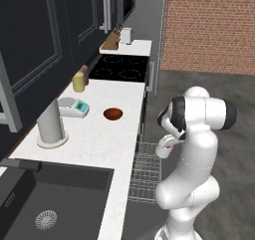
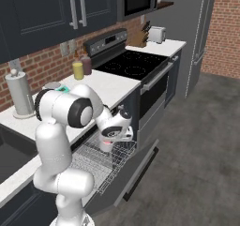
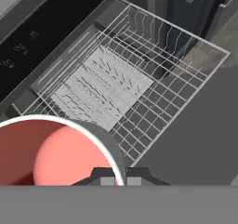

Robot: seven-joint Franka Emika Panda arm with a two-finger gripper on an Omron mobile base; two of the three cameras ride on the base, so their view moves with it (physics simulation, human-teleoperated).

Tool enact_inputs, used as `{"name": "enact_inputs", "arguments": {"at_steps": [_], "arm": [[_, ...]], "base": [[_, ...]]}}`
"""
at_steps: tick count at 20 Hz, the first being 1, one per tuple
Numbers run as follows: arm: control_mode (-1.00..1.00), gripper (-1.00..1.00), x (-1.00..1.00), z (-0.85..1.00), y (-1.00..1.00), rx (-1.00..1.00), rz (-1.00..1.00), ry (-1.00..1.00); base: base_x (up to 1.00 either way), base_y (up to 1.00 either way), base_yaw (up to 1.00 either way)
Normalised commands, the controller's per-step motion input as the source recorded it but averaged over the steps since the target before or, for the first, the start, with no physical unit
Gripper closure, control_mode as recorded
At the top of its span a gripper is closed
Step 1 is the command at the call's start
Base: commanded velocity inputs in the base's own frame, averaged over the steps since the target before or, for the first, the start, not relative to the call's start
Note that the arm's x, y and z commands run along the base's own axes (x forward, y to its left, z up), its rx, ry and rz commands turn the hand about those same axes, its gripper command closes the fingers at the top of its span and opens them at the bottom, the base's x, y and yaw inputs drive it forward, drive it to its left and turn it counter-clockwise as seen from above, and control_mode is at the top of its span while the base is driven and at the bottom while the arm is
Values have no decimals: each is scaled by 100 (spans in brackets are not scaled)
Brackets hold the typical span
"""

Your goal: Pick up the cup and bowl from the counter, place them in the dishwasher, and close the dishwasher door.

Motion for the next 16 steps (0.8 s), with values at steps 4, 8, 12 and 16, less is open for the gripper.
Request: {"name": "enact_inputs", "arguments": {"at_steps": [4,8,12,16], "arm": [[-100,100,52,-34,-5,0,27,-18],[-100,100,46,-43,-19,2,26,-10],[-100,100,28,-29,-19,2,28,-8],[-100,100,41,-20,3,0,13,-3]], "base": [[0,0,0],[0,0,0],[0,0,0],[0,0,0]]}}
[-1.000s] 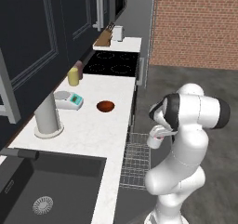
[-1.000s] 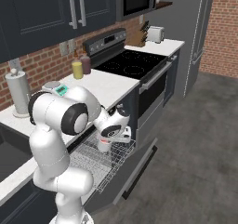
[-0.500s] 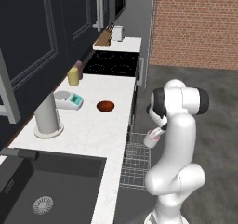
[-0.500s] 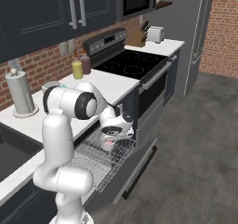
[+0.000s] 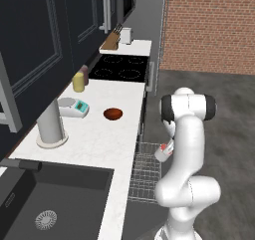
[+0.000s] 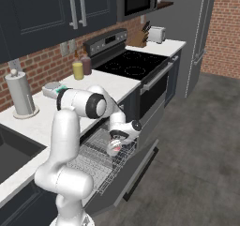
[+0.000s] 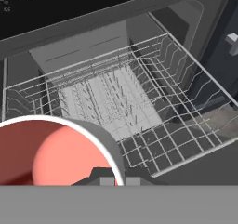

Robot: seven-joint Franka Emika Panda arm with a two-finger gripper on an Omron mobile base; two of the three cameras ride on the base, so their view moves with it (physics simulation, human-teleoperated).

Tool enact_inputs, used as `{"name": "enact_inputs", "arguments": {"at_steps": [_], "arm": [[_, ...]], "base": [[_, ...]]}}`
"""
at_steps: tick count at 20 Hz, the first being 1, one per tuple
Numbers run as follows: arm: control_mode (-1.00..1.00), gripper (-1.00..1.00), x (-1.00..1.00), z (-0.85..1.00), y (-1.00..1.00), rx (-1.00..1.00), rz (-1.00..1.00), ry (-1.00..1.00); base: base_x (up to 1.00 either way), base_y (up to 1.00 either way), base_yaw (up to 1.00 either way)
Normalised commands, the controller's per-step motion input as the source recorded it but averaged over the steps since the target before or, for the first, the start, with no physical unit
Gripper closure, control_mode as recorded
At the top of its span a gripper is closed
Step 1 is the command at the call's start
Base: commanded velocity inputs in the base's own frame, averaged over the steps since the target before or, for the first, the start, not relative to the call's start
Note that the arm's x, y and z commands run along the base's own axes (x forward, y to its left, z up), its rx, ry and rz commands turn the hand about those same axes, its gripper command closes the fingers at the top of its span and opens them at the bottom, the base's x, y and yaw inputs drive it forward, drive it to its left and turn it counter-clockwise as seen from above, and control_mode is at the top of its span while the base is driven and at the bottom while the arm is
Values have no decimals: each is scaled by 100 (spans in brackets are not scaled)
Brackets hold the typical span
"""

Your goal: Pick up the cup and bowl from the counter, place them in the dishwasher, and close the dishwasher door.

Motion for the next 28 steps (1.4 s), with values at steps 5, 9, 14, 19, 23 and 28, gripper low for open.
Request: {"name": "enact_inputs", "arguments": {"at_steps": [5,9,14,19,23,28], "arm": [[-100,100,53,-24,7,0,0,0],[-100,100,51,-34,0,0,6,0],[-100,100,46,-47,0,0,10,-4],[-100,100,44,-49,0,0,8,-6],[-100,100,36,-46,0,0,8,-2],[-100,100,22,-45,0,0,8,-1]], "base": [[0,0,0],[0,0,0],[0,0,0],[0,0,0],[0,0,0],[0,0,0]]}}
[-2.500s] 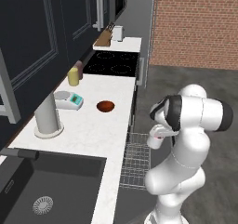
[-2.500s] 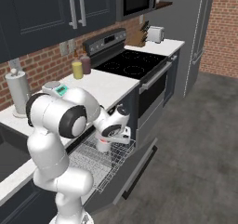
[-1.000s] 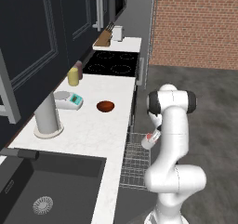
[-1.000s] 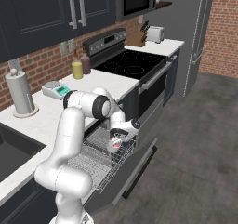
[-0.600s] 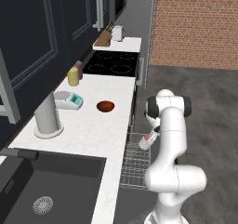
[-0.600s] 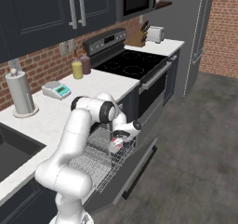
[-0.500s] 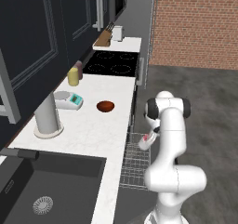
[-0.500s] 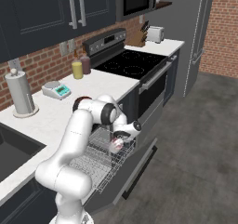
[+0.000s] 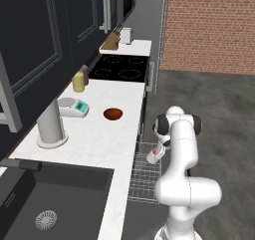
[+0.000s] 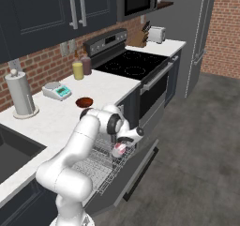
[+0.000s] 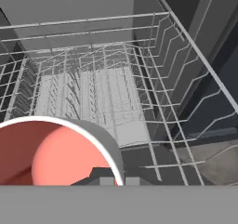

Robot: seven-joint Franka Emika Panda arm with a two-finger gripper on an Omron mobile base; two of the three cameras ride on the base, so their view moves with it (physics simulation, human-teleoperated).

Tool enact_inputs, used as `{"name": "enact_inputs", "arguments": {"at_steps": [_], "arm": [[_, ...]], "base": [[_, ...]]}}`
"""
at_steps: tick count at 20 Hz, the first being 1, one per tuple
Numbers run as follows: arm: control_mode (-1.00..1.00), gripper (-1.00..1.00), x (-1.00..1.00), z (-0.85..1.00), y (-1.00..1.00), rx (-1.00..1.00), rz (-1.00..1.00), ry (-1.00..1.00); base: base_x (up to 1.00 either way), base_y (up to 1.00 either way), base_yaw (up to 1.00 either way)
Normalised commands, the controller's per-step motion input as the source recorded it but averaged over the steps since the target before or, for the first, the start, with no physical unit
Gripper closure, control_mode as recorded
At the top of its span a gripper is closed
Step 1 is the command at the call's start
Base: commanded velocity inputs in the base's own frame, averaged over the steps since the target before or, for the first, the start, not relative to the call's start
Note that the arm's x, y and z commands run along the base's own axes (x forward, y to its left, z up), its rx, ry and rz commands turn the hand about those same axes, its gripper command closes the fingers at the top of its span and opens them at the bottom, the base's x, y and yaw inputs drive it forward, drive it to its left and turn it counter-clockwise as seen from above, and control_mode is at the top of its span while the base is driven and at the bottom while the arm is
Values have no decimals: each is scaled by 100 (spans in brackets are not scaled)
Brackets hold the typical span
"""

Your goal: Pick up the cup and bowl from the counter, place them in the dishwasher, and close the dishwasher door.

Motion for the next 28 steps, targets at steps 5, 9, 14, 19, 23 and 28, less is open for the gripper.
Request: {"name": "enact_inputs", "arguments": {"at_steps": [5,9,14,19,23,28], "arm": [[-100,100,17,-47,0,0,8,0],[-100,100,20,-46,0,0,5,0],[-100,100,10,-34,0,0,2,0],[-100,-100,0,-20,0,0,0,0],[-100,-100,0,-25,-9,0,0,0],[-100,-100,-39,-4,-52,0,0,0]], "base": [[0,0,0],[0,0,0],[0,0,0],[0,0,0],[0,0,0],[0,0,0]]}}
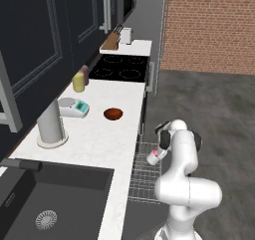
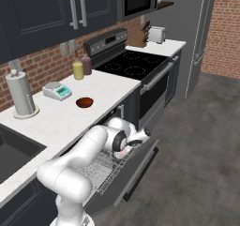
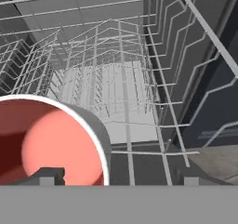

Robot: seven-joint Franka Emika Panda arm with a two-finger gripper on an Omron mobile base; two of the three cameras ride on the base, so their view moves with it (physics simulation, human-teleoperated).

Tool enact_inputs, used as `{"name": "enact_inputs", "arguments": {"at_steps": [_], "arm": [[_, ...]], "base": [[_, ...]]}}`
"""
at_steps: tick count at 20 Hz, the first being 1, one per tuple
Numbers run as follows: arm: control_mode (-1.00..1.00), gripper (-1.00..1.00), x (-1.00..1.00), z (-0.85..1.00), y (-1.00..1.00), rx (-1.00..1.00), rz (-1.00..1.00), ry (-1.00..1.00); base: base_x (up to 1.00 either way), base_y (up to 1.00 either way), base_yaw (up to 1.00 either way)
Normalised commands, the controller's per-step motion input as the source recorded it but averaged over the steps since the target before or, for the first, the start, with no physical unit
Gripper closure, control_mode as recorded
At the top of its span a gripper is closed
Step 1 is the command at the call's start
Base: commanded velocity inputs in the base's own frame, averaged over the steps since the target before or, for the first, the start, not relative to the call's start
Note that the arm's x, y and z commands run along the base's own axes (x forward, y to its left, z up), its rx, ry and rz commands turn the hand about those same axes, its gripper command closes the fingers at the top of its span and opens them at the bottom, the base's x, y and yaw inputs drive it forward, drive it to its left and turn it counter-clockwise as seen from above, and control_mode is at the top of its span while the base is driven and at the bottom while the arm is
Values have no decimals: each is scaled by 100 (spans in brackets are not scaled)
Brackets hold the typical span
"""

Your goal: Pick up the cup and bowl from the counter, place them in the dishwasher, and close the dishwasher door.

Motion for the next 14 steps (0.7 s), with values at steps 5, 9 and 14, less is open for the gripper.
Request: {"name": "enact_inputs", "arguments": {"at_steps": [5,9,14], "arm": [[-100,-100,-27,64,10,0,0,-3],[-100,-100,0,82,30,0,0,-10],[-100,-100,-18,98,14,0,0,-5]], "base": [[0,0,0],[0,0,0],[0,0,0]]}}
